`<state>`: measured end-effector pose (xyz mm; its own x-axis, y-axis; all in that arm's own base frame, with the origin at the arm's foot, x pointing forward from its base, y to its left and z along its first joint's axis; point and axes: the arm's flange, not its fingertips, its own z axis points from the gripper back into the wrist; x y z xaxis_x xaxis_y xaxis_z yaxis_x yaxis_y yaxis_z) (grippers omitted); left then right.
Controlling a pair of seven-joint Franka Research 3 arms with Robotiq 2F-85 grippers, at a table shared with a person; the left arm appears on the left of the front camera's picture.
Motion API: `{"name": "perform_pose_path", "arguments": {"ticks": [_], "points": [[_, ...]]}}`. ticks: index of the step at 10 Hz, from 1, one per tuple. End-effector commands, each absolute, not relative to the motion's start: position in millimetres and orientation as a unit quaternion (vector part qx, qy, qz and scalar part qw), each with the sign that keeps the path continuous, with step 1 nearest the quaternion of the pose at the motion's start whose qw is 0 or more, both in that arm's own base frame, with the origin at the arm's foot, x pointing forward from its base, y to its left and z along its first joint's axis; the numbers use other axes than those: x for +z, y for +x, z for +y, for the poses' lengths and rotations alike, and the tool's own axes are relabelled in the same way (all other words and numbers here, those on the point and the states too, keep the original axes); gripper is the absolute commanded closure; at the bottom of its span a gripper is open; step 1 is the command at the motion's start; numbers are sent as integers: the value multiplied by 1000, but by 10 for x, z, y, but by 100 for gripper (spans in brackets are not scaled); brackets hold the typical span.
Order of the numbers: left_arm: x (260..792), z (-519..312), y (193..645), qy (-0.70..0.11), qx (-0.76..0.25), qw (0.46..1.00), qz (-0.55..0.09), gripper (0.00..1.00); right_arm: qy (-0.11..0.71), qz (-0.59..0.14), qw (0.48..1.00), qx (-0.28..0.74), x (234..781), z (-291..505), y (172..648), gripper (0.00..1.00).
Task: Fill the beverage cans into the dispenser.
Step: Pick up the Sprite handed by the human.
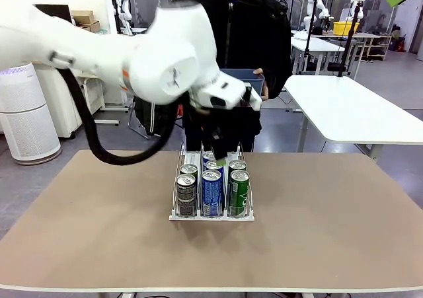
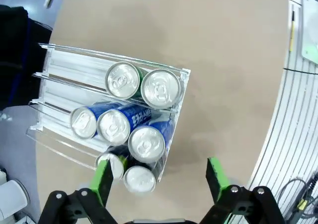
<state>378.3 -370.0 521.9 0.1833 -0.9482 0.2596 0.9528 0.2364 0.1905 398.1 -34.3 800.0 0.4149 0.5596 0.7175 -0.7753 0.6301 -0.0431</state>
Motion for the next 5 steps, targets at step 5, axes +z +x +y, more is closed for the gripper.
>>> {"name": "perform_pose_path", "arguments": {"ticks": [5], "points": [[6739, -2037, 3426, -55, -601, 765, -223, 0, 149, -360, 828, 404, 7997, -336, 3973, 0]]}}
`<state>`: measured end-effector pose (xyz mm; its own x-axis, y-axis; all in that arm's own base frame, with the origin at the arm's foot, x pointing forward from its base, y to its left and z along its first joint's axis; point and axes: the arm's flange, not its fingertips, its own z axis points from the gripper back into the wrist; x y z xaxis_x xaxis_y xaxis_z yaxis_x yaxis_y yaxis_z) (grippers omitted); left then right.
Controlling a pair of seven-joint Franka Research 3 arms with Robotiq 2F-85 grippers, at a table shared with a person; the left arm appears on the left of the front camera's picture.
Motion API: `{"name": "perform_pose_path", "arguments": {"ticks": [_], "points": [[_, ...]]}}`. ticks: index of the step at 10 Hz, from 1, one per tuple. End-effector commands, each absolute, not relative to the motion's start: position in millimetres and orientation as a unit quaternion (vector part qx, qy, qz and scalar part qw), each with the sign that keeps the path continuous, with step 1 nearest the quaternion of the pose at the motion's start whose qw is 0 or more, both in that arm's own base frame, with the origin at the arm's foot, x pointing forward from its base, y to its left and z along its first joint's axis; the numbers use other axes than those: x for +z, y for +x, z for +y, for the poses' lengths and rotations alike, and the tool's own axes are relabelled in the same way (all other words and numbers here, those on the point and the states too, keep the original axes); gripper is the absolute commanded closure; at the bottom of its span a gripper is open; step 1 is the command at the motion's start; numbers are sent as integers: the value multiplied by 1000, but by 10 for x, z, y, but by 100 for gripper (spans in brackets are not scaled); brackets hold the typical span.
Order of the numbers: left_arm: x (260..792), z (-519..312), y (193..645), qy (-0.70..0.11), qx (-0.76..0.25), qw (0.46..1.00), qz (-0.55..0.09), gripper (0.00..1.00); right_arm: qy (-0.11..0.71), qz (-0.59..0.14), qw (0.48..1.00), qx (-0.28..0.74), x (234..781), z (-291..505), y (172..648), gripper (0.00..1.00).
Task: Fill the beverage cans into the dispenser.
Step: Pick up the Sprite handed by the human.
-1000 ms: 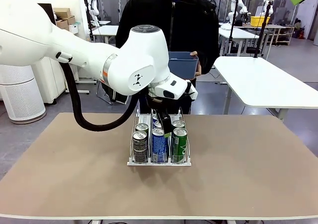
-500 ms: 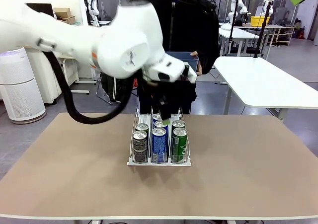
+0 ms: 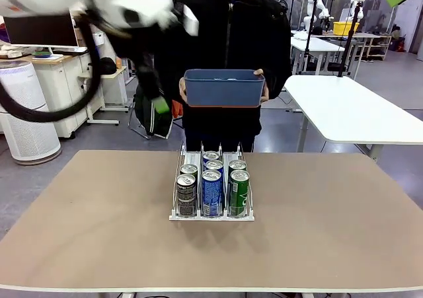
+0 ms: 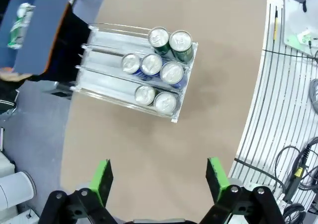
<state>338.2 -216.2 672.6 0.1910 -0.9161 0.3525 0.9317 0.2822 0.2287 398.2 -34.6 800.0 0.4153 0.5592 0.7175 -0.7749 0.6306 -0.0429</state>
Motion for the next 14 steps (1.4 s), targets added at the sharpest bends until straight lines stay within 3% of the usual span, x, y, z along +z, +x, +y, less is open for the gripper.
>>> {"name": "perform_pose_path", "arguments": {"ticks": [1, 3, 8, 11, 12, 14], "points": [[6967, -1793, 3402, -93, -603, 755, -240, 0, 149, -360, 828, 404, 7997, -336, 3973, 0], [7348, -1417, 3412, -131, -596, 731, -305, 0, 149, -360, 828, 404, 7997, -336, 3973, 0], [8174, -973, 3350, -114, -522, 773, -340, 0, 149, -360, 828, 404, 7997, -336, 3973, 0], [8100, -963, 3421, -104, -466, 808, -344, 0, 149, -360, 828, 404, 7997, -336, 3973, 0], [8216, -899, 3358, -110, -502, 784, -347, 0, 149, -360, 828, 404, 7997, -336, 3973, 0], [8216, -899, 3358, -110, -502, 784, -347, 0, 149, -360, 828, 404, 7997, -336, 3973, 0]]}}
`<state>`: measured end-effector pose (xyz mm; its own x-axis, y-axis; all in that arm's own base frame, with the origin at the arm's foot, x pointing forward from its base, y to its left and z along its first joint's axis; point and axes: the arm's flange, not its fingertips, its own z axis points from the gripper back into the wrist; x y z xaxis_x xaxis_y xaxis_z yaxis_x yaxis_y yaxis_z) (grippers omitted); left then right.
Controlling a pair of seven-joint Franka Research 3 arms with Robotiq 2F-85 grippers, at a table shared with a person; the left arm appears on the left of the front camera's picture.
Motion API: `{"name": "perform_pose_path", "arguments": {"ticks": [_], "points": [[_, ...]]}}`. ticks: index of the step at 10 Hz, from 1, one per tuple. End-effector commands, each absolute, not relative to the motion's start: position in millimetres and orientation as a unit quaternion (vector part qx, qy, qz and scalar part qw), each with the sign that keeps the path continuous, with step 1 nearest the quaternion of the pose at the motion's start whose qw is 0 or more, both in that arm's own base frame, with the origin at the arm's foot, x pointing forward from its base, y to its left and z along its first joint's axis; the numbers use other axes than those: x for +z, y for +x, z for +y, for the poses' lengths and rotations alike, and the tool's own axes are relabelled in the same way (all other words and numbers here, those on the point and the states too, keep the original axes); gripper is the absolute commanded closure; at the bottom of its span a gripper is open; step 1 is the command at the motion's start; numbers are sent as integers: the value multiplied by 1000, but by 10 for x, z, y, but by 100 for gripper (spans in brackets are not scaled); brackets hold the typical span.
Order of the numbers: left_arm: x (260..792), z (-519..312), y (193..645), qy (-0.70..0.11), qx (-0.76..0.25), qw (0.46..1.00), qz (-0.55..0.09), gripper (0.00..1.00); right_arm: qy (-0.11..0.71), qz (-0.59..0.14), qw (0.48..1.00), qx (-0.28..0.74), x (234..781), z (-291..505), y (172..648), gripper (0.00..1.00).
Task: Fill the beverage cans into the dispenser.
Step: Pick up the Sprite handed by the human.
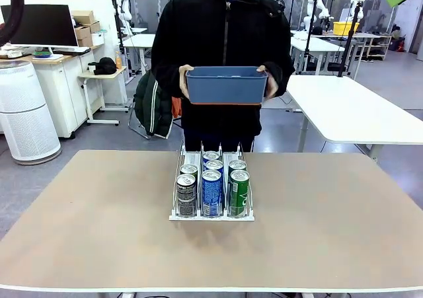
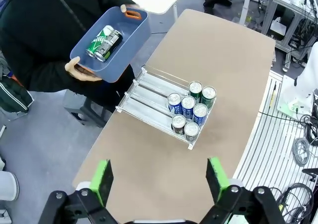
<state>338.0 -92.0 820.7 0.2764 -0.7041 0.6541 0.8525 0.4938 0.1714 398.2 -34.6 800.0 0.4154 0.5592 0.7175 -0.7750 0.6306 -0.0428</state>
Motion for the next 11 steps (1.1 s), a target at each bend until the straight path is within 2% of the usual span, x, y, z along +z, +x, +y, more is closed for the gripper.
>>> {"name": "perform_pose_path", "arguments": {"ticks": [1, 11], "points": [[8216, -899, 3358, -110, -502, 784, -347, 0, 149, -360, 828, 404, 7997, -336, 3973, 0], [8203, -931, 3397, -121, -455, 805, -361, 0, 149, -360, 828, 404, 7997, -336, 3973, 0]]}}
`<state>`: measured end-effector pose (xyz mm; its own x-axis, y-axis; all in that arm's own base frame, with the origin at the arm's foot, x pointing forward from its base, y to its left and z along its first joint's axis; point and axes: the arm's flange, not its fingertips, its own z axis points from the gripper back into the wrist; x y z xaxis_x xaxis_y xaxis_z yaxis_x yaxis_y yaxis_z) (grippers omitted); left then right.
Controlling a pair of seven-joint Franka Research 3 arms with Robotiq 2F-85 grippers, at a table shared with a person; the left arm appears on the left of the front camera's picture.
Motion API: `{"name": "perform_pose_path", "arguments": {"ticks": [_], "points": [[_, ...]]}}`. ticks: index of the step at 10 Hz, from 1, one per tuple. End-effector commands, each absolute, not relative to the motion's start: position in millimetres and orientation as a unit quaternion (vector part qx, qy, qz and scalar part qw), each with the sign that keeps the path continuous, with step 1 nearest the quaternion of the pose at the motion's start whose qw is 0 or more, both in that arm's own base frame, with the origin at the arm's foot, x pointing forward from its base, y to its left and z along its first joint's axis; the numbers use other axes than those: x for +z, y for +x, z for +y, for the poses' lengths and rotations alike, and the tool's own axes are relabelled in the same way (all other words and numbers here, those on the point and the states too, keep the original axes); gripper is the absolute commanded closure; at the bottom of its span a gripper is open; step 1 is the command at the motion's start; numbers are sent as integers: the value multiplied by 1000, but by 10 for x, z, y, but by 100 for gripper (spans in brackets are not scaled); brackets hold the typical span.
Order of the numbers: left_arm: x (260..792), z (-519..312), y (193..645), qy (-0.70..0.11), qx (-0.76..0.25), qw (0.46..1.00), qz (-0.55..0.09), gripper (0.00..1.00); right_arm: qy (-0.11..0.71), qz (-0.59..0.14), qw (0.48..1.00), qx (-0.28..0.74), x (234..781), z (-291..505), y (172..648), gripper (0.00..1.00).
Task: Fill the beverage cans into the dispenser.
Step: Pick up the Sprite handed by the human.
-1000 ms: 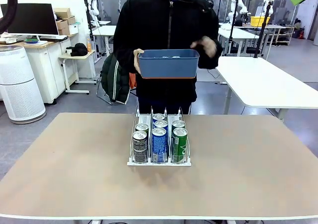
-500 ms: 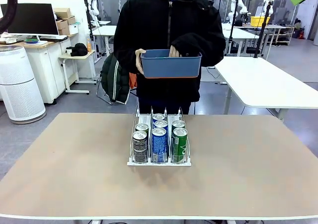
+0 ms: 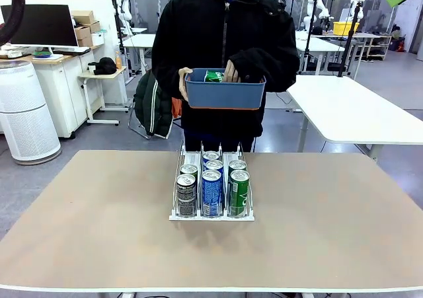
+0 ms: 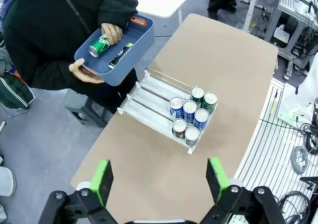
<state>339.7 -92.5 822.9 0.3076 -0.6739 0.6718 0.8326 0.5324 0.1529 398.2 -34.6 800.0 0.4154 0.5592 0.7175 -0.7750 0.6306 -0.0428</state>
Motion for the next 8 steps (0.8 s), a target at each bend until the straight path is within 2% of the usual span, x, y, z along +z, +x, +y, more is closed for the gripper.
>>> {"name": "perform_pose_path", "arguments": {"ticks": [1, 3, 4, 8], "points": [[8193, -921, 3395, -125, -450, 807, -362, 0, 149, -360, 828, 404, 7997, -336, 3973, 0], [8140, -929, 3437, -126, -470, 806, -337, 0, 149, -360, 828, 404, 7997, -336, 3973, 0], [8225, -921, 3402, -115, -464, 804, -353, 0, 149, -360, 828, 404, 7997, -336, 3973, 0], [8225, -921, 3402, -115, -464, 804, -353, 0, 149, -360, 828, 404, 7997, -336, 3973, 0]]}}
